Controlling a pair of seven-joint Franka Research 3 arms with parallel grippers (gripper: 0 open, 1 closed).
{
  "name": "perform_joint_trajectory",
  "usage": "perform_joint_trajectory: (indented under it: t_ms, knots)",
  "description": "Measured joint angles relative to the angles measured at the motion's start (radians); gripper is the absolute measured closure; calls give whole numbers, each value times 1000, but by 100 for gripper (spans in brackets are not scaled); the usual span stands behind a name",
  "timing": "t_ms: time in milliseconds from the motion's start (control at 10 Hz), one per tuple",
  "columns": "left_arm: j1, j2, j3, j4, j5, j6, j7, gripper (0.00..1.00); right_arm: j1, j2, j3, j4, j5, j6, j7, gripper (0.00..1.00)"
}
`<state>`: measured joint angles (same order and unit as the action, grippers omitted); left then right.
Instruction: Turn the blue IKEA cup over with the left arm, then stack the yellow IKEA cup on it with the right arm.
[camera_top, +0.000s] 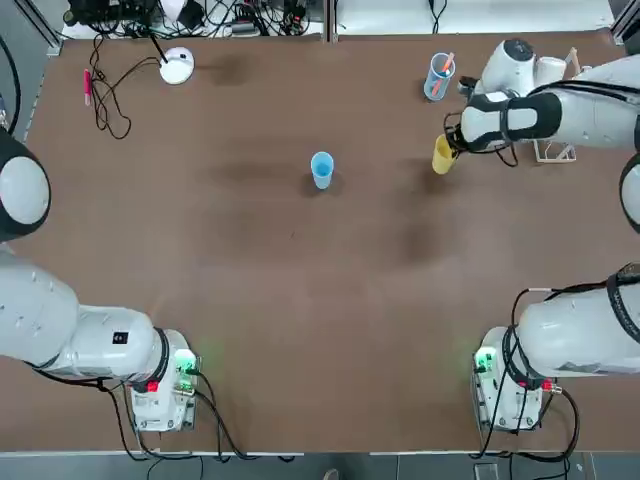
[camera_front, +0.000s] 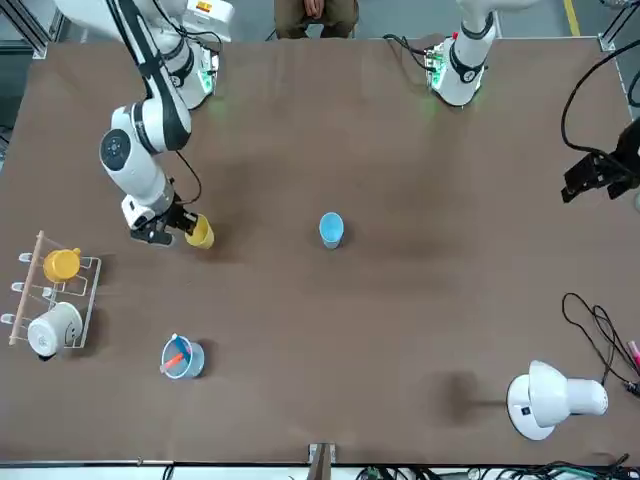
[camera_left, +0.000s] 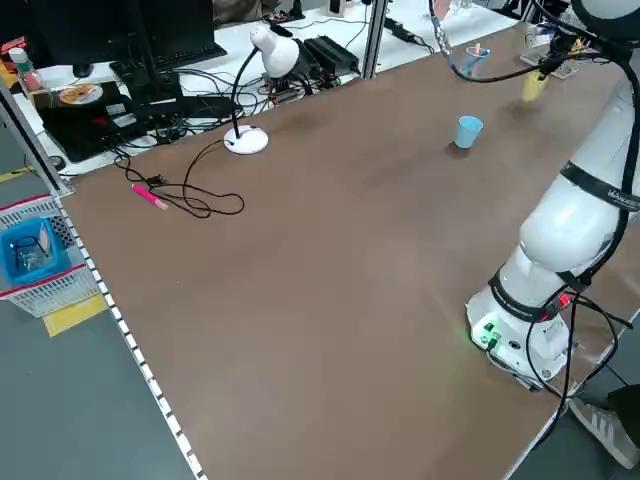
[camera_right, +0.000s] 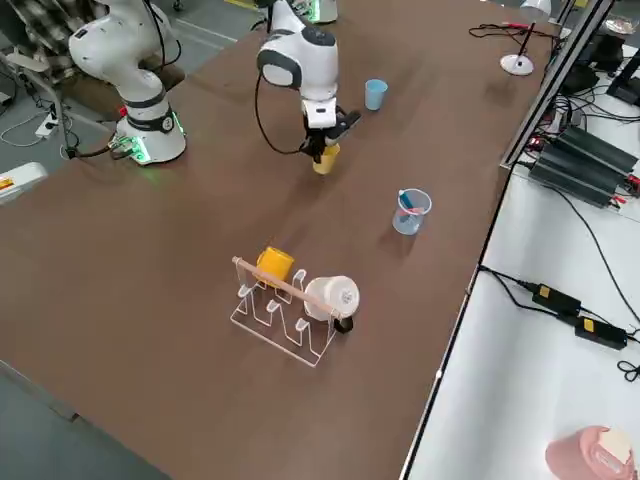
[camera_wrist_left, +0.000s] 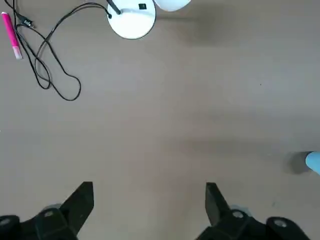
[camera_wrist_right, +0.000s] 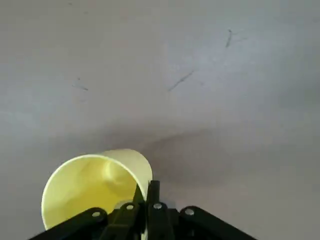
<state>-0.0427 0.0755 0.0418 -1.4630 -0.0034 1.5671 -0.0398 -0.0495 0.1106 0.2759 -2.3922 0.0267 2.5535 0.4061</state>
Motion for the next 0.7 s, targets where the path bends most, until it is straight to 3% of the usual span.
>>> perform_joint_trajectory:
  t_ms: [700]
  knots:
    - [-5,18,-5,8,0,0,2,1,117,27,150,304,2,-165,339,96]
